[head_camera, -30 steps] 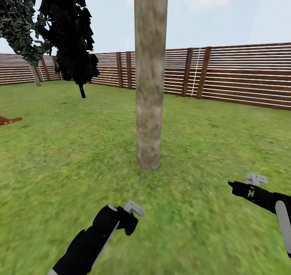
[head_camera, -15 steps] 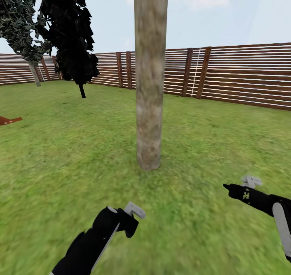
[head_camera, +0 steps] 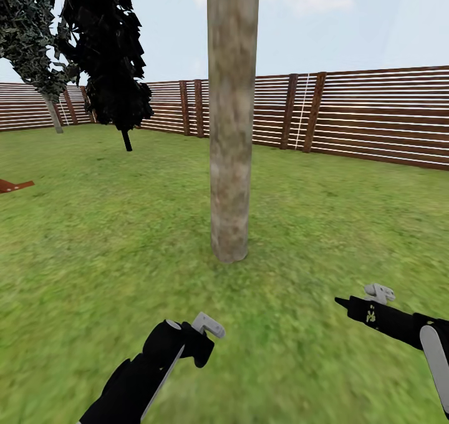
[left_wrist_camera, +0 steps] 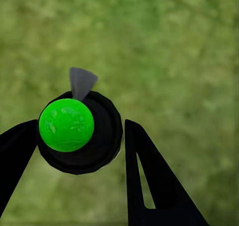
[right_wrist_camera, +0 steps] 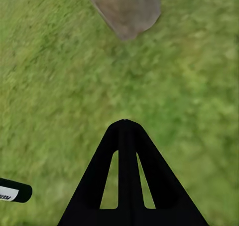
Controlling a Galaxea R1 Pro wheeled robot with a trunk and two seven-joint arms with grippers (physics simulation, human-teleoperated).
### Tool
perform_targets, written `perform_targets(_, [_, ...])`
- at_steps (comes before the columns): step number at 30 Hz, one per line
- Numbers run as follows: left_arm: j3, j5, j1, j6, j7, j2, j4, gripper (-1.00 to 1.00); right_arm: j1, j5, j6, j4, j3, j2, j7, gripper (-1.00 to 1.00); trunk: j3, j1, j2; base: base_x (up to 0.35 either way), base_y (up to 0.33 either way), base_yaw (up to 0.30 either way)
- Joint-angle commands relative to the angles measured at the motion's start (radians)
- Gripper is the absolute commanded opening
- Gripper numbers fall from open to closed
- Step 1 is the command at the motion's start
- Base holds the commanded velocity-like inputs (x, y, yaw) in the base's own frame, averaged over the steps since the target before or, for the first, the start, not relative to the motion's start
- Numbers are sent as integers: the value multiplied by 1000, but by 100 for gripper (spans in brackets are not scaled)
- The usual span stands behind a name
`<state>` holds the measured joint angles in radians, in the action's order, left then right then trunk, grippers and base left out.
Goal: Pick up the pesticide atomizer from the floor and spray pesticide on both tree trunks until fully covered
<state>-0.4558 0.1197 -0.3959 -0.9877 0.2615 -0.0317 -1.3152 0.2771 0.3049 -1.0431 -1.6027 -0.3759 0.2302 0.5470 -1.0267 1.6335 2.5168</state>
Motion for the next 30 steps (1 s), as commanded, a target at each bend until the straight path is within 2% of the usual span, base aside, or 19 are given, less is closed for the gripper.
perform_targets(1, [0,11,-1,-3,8,0,-1,-100,1,-7,-4,0,-1,0,10,-100,-1,0,0,0,0,0])
perform_targets(8, [0,11,-1,-3,8,0,-1,-100,1,-23,-4,-1,-3,0,2,-100,-1,0,0,0,0,0])
perform_targets(10, [-1,11,-1,-4,7,-1,-1,-100,1,-27,-4,-1,-6,0,-22,-100,-1,0,0,0,0,0])
perform_targets(13, [0,10,-2,-9,5,-6,1,-100,1,-29,-4,-1,-8,-2,-143,-100,-1,0,0,0,0,0])
perform_targets(16, [0,13,-5,-21,4,-27,9,-100,0,-27,-4,0,-8,-8,-275,-100,-1,0,0,0,0,0])
perform_targets(19, [0,19,-11,-58,-4,-51,25,-100,-15,-26,-4,13,-9,-11,-367,-100,-1,0,0,0,0,0])
perform_targets(21, [3,26,-39,-59,-7,-62,37,-100,-35,-25,7,45,-8,-13,-440,-100,-1,0,0,0,0,0])
perform_targets(26, [7,30,-111,-59,-11,-71,63,-100,-64,-26,194,186,-8,-17,-525,-100,-1,0,0,0,0,0])
perform_targets(30, [9,28,-162,-59,-31,-73,63,-100,-85,-26,338,247,-6,-25,-592,-100,-1,0,0,0,0,0])
